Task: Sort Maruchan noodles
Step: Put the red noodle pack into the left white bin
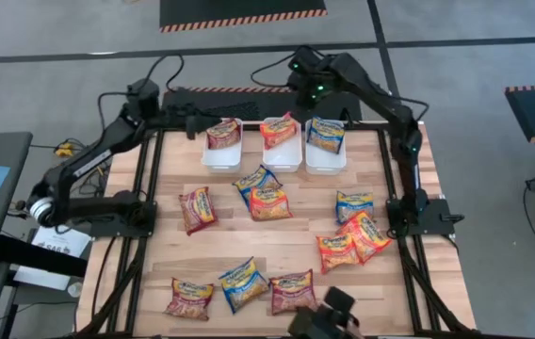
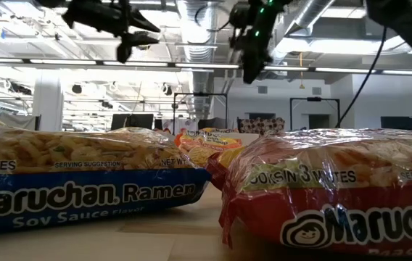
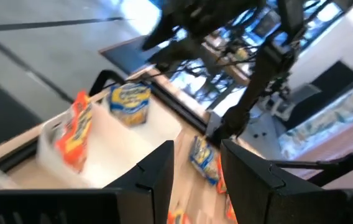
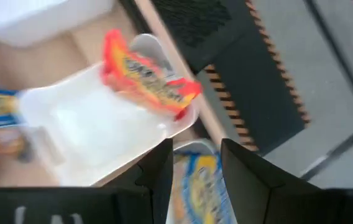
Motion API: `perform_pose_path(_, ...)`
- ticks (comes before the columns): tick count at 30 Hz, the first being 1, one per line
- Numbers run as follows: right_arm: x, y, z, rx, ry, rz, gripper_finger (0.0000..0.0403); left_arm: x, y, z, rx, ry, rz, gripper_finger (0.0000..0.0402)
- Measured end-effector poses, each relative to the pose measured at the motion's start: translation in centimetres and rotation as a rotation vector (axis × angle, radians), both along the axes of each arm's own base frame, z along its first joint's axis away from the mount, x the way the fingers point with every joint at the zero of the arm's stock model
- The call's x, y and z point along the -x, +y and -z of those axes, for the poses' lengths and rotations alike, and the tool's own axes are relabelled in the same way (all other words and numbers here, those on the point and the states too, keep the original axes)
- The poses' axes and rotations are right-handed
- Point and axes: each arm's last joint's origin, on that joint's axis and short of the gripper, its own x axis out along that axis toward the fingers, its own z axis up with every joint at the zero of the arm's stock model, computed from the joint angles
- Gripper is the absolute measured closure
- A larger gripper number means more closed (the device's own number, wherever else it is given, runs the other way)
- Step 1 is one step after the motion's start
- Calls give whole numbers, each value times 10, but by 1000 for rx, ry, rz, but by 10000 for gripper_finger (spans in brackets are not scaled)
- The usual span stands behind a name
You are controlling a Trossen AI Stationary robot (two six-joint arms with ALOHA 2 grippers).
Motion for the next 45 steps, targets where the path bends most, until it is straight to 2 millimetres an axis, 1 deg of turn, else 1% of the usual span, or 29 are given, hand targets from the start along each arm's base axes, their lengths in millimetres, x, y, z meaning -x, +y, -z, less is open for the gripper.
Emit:
perform_pose_path(3,11,14,-14,-61,-42,20,244,11,-15,-1,0,63,-26,281)
perform_pose_path(6,20,32,-28,-157,-94,13,244,19,-29,0,13,121,-22,281)
perform_pose_path(9,27,55,-39,-272,-125,-27,244,23,-42,1,34,162,10,281)
perform_pose_path(11,25,70,-44,-318,-159,-66,244,24,-51,4,50,199,48,281)
perform_pose_path(15,25,112,-48,-423,-173,-173,244,21,-69,11,82,275,150,281)
perform_pose_path(17,23,134,-41,-461,-133,-197,244,17,-77,14,99,304,203,281)
perform_pose_path(21,18,175,-19,-533,-65,-195,244,10,-90,16,86,329,281,281)
perform_pose_path(25,17,213,4,-585,-60,-172,244,5,-100,17,82,339,343,281)
perform_pose_path(32,20,273,46,-675,-81,-131,244,0,-112,17,101,355,362,281)
perform_pose_path(36,23,303,67,-721,-74,-123,244,-2,-116,17,117,363,360,281)
perform_pose_path(41,25,335,83,-753,-76,-166,243,-4,-123,18,154,369,372,281)
perform_pose_path(45,22,355,91,-793,-147,-222,230,-3,-128,20,250,398,363,281)
